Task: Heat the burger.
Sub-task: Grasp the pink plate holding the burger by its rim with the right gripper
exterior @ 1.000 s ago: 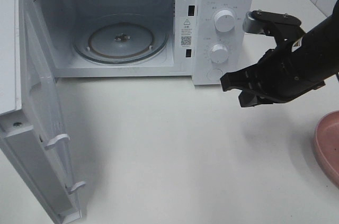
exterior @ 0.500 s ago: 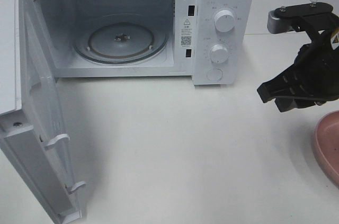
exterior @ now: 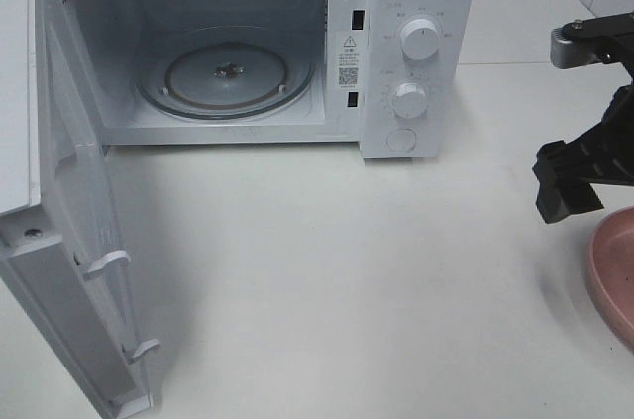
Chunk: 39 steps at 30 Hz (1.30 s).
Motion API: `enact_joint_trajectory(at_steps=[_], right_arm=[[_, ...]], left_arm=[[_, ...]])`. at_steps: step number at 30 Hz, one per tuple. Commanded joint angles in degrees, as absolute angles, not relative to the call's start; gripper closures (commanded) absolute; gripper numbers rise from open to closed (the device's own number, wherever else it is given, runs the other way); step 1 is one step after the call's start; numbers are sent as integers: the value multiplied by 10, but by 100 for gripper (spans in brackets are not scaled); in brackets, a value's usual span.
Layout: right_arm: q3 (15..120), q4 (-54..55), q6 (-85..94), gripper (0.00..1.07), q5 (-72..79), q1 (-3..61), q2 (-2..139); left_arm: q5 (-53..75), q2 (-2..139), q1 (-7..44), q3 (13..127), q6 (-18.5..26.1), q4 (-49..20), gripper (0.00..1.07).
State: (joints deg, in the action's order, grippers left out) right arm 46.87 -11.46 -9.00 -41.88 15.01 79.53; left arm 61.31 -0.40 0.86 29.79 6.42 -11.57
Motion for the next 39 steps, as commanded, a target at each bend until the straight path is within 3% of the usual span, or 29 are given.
enact_joint_trajectory(at_steps=[1,15,39], right_arm=[[469,-119,-83,22,-438,130,790],[422,-115,-75,24,-425,115,804],[420,-120,-95,29,-328,115,977]], left_arm=[[616,-4,6,296,62,-116,7],[616,-4,6,296,62,-116,7],[616,-4,6,296,62,-116,7]])
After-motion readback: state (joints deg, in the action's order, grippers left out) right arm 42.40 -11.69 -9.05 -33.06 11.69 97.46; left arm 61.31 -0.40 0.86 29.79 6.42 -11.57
